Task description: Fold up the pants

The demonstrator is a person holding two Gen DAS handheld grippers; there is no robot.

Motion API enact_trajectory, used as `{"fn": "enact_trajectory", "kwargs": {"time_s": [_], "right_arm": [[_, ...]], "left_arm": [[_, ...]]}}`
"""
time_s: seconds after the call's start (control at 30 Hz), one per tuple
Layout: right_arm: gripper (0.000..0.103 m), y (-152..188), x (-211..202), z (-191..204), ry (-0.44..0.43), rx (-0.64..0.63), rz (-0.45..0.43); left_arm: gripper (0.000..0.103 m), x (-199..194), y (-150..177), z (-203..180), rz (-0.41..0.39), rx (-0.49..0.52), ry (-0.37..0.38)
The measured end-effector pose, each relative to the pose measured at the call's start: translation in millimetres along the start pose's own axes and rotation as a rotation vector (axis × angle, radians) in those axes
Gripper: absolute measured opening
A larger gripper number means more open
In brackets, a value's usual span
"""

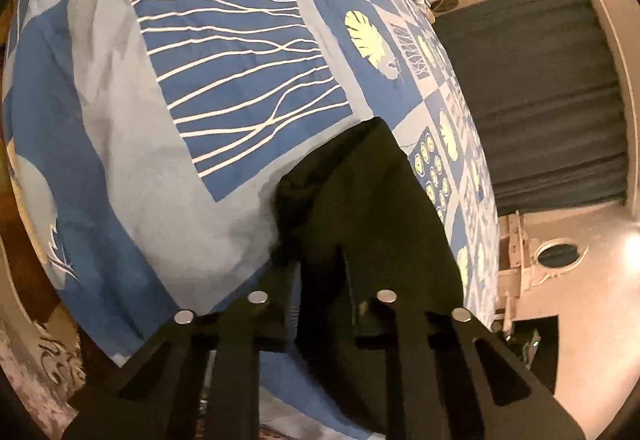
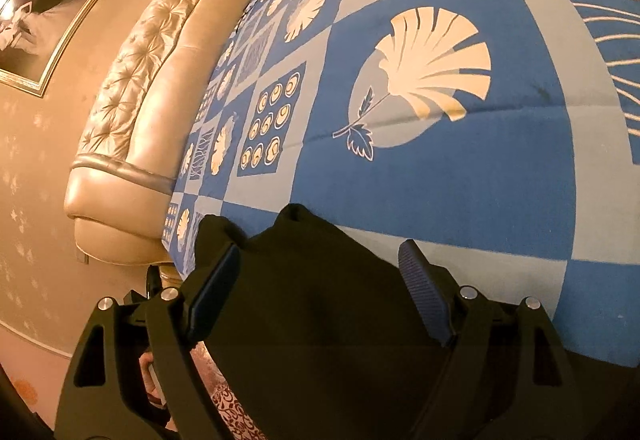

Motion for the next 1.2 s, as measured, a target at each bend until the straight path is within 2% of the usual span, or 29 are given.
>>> {"fn": "enact_trajectory", "kwargs": {"time_s": [0.03, 0.13, 0.23, 0.33, 0.4, 0.43, 0.53, 0.63, 0.67, 0.8, 0.9, 0.97, 1.03, 1.1, 1.2], "right_arm": [[0.081, 0.2, 0.8, 0.2, -0.004, -0.003, 0.005], [0.081, -6.9, 7.7, 2.7, -0.016, -0.016, 0.029], [0.081, -14.8, 17.2, 4.1, -0.018, -0.026, 0.058], [0.081, -16.3, 21.3, 9.4, -0.020, -0.025, 0.057], [0.081, -9.9, 19.1, 21.7, -0.050, -0.038, 0.035], [0.081, -1.2, 21.4, 36.8, -0.105, -0.066, 0.047], [0.081, 26.4, 40.1, 81.3, -0.181, -0.161, 0.102], [0.081, 57.6, 68.5, 124.8, -0.200, -0.253, 0.153], [0.081, 67.4, 76.8, 137.4, -0.192, -0.289, 0.156], [0.081, 123.5, 117.0, 193.8, 0.015, -0.540, 0.115], [0.080, 156.8, 144.5, 220.4, 0.105, -0.660, 0.092], [0.078, 167.2, 163.6, 226.2, 0.152, -0.678, 0.101], [0.069, 167.3, 181.4, 224.9, 0.157, -0.652, 0.112], [0.066, 163.7, 189.8, 223.3, 0.173, -0.630, 0.097], [0.065, 161.5, 199.7, 229.1, 0.198, -0.642, 0.084]], "left_arm": [[0.008, -1.1, 0.1, -4.1, -0.004, 0.031, -0.015], [0.007, -4.0, 2.7, -24.8, -0.017, 0.164, -0.072], [0.007, -5.2, 3.2, -37.1, -0.015, 0.219, -0.062], [0.007, -0.1, -3.4, -32.3, 0.008, 0.180, -0.038], [0.007, 5.5, -8.2, -19.3, 0.032, 0.115, -0.026], [0.007, 8.2, -8.9, -13.7, 0.043, 0.093, -0.023], [0.007, 10.6, -9.0, -8.6, 0.053, 0.090, -0.028], [0.007, 11.2, -9.6, -7.5, 0.063, 0.078, -0.010], [0.007, 11.4, -10.2, -7.5, 0.069, 0.074, -0.004], [0.007, 11.6, -13.6, -3.9, 0.097, 0.039, 0.023], [0.007, 9.9, -14.2, -1.7, 0.108, 0.022, 0.045], [0.007, 9.5, -14.9, 0.0, 0.116, 0.002, 0.062], [0.007, 8.5, -15.7, 2.1, 0.125, -0.026, 0.084], [0.007, 7.8, -16.6, 2.2, 0.132, -0.034, 0.098], [0.007, 6.7, -17.5, 0.4, 0.138, -0.028, 0.115]]}}
Point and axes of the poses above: each gripper's, at about its wrist camera, not at the fingertips, and x roughly the way its jaws point, z to its left, y to its underside, the point moved 1 cm from there along x, roughly the way its jaws point, and after that the axes turned 5 degrees about z, right-handed, at the moved point
